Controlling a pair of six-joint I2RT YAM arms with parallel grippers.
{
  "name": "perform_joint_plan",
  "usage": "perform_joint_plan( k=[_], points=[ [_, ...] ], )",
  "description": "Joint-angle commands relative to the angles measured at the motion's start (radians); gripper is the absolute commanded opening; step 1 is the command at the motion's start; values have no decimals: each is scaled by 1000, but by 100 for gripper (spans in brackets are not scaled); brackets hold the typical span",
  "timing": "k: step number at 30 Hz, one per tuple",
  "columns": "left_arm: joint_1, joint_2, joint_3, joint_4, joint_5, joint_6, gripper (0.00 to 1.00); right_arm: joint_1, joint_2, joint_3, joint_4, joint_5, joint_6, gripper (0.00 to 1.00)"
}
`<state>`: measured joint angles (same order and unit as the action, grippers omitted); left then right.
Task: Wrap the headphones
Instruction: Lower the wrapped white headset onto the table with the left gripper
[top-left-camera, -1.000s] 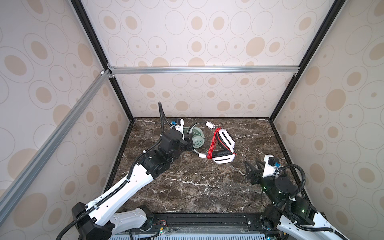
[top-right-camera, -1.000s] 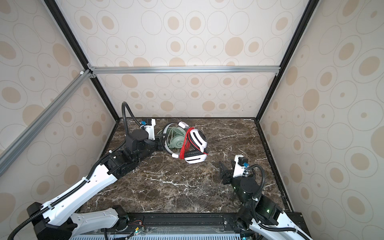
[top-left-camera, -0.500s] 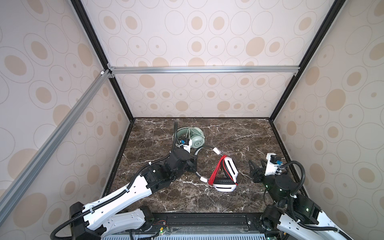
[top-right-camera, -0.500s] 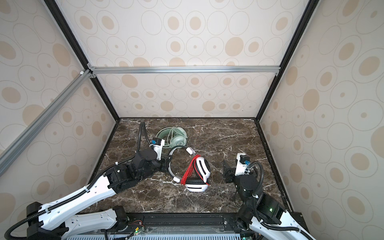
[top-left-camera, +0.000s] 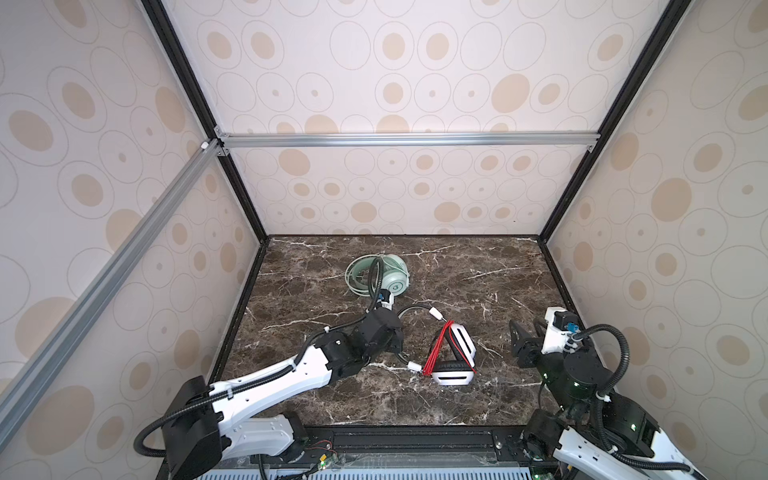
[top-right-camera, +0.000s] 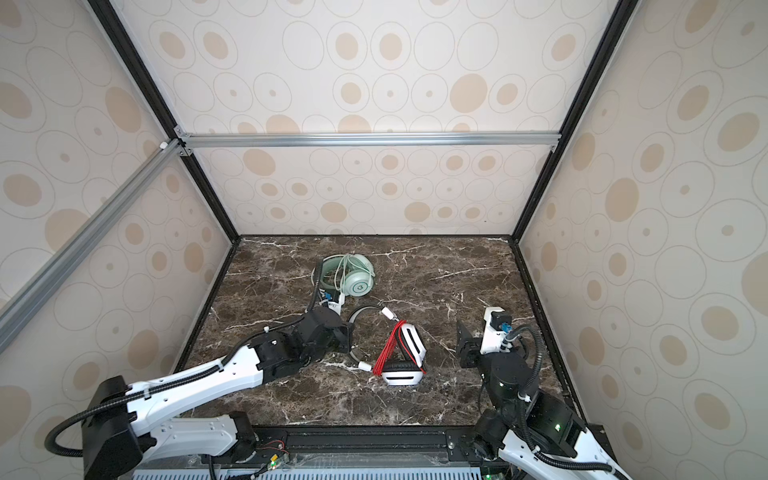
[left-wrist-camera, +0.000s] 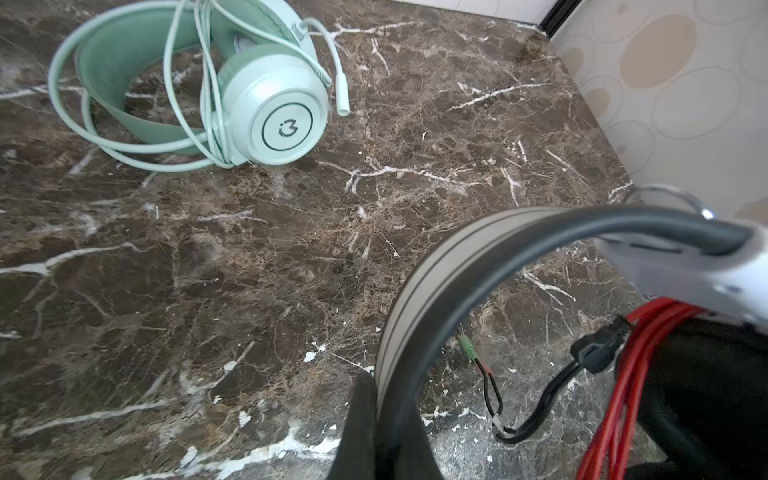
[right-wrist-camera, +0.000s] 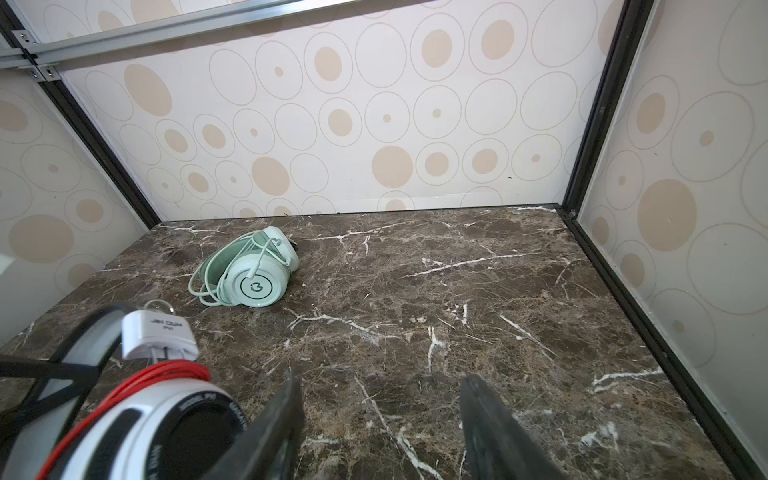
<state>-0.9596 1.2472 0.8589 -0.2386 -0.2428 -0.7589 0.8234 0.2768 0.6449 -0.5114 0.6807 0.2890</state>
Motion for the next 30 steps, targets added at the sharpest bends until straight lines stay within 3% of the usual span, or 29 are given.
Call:
perform_joint_plan(
  k=[1, 9, 16, 30],
  points=[
    [11, 72, 55, 157, -14, -82, 0, -5, -16, 33, -51, 20, -5, 62],
    [99, 311, 156, 264, 20, -78, 0, -4, 12, 85, -97, -14, -8, 61],
    [150, 550, 328, 314, 48, -86, 0, -6, 53, 133, -112, -37, -31, 61],
    [180, 924, 753, 155, -9, -170, 0, -5, 134, 208, -84, -139, -105, 62]
  ],
)
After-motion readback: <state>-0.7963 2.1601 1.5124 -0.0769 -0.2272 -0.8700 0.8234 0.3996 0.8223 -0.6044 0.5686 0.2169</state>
